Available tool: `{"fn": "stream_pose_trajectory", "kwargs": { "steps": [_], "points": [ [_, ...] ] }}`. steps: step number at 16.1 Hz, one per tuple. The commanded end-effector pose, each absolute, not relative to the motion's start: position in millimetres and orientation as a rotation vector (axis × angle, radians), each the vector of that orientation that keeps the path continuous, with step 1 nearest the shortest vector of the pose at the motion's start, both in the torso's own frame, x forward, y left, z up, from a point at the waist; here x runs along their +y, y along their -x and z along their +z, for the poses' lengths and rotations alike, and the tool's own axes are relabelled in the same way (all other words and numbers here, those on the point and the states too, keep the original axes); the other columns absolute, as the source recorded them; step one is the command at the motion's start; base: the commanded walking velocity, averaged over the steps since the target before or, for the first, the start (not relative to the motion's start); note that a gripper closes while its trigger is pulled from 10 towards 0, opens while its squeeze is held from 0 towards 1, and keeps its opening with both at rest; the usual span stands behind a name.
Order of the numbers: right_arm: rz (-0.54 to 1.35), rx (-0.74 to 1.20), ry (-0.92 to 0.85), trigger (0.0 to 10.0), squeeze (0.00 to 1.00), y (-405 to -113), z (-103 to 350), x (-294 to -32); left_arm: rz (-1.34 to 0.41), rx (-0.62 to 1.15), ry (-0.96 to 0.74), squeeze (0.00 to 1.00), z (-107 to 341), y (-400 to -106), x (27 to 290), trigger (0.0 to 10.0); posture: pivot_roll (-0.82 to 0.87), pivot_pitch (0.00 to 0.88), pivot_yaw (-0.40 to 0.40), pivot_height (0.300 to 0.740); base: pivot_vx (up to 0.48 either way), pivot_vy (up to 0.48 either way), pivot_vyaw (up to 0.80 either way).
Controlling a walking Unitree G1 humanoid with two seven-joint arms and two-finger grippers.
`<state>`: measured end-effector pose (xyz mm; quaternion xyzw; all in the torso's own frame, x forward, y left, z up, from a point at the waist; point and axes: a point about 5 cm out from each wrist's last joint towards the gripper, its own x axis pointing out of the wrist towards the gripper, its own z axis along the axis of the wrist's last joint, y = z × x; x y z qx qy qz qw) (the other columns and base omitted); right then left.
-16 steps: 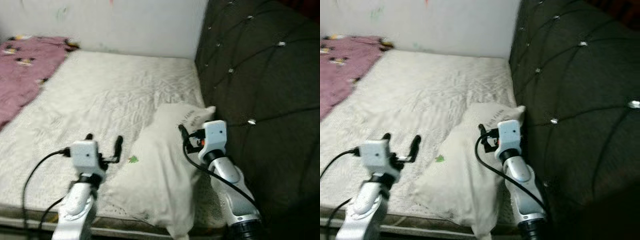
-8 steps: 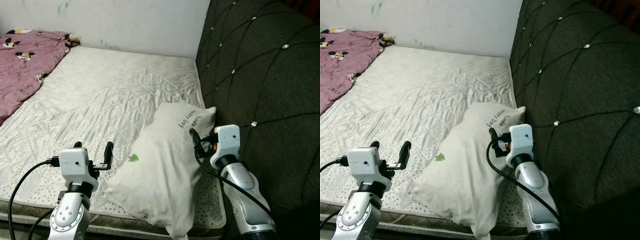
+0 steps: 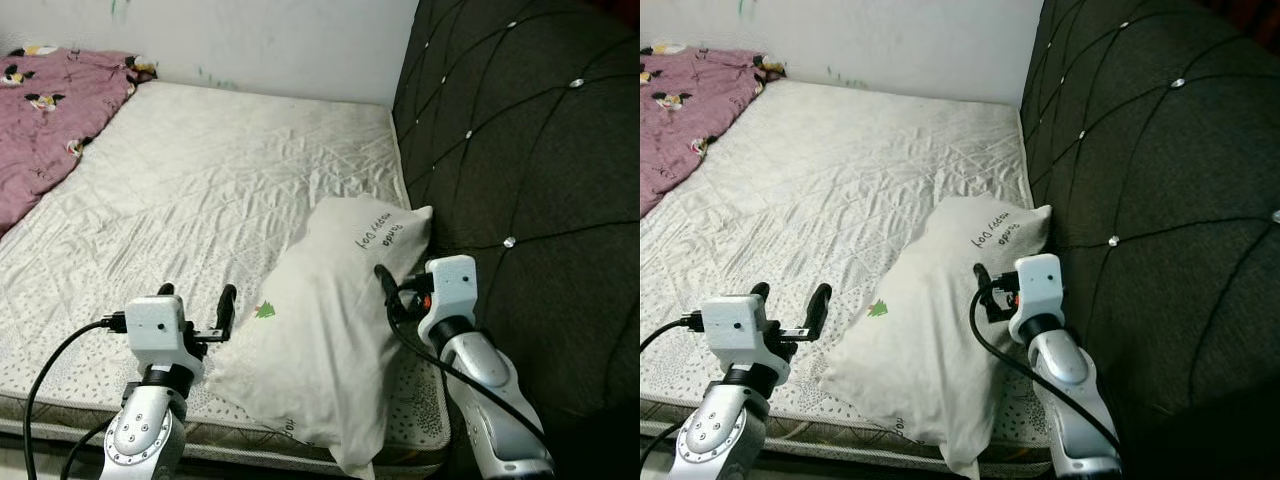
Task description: Clean up the room
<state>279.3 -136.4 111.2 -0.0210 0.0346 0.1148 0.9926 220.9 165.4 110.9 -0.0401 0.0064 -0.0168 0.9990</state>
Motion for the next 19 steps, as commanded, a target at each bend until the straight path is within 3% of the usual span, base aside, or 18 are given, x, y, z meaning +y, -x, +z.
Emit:
{"fn": "stream_pose_trajectory", "kwargs": {
  "steps": [1, 10, 16, 19],
  "points": [
    [0.239, 0.059, 0.043, 10.0, 0.0, -279.1, 115.9, -136.2, -0.034, 0.014, 0.079, 0.0, 112.9, -219.9, 165.2, 10.0, -0.04, 0.092, -0.059, 0.74, 0.0, 0.0, 0.0],
    [0.263, 0.067, 0.057, 10.0, 0.0, -282.7, 113.6, -132.8, -0.042, 0.014, 0.081, 0.0, 113.6, -224.6, 163.1, 10.0, -0.04, 0.088, -0.059, 0.74, 0.0, 0.0, 0.0],
    [0.271, 0.066, 0.064, 10.0, 0.0, -284.2, 113.6, -132.0, -0.047, 0.01, 0.086, 0.0, 114.1, -227.2, 161.7, 10.0, -0.05, 0.087, -0.061, 0.67, 0.0, 0.0, 0.0],
    [0.272, 0.067, 0.067, 10.0, 0.0, -285.1, 113.1, -132.2, -0.05, 0.007, 0.086, 0.0, 114.5, -228.6, 160.6, 10.0, -0.05, 0.085, -0.062, 0.655, 0.0, 0.0, 0.0]
  ]
}}
